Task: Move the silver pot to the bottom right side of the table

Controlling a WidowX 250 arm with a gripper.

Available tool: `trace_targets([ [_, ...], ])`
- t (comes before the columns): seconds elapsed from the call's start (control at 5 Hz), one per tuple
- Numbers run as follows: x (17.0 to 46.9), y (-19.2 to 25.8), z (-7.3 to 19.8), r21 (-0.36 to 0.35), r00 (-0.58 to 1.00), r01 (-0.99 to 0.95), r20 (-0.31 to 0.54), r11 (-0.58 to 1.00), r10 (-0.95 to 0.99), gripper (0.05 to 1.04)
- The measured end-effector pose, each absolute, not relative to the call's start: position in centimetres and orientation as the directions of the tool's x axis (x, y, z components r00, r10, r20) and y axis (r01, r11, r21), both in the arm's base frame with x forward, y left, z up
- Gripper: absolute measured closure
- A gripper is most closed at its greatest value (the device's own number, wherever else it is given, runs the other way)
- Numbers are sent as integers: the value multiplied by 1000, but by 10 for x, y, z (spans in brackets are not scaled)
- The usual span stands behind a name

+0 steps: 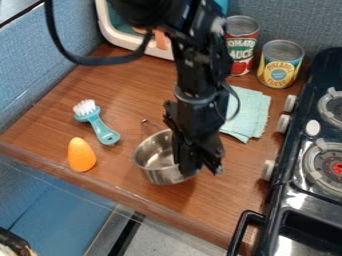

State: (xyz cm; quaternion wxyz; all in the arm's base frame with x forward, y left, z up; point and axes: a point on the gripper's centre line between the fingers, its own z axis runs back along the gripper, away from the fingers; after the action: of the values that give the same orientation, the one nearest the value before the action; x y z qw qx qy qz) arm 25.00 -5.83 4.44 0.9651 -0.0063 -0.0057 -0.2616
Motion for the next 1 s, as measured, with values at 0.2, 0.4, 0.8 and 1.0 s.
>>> trace_targets([
  [0.2, 237, -67, 35, -17, 874, 486, -15, 874, -486, 1020],
  [0.4, 232, -71, 23, -20, 906, 419, -54, 908, -419, 981],
  [0.8, 232, -73, 14, -37, 963, 254, -86, 966, -256, 543],
  [1.0, 233, -77, 30, -57, 973, 222, -49, 973, -225, 240],
])
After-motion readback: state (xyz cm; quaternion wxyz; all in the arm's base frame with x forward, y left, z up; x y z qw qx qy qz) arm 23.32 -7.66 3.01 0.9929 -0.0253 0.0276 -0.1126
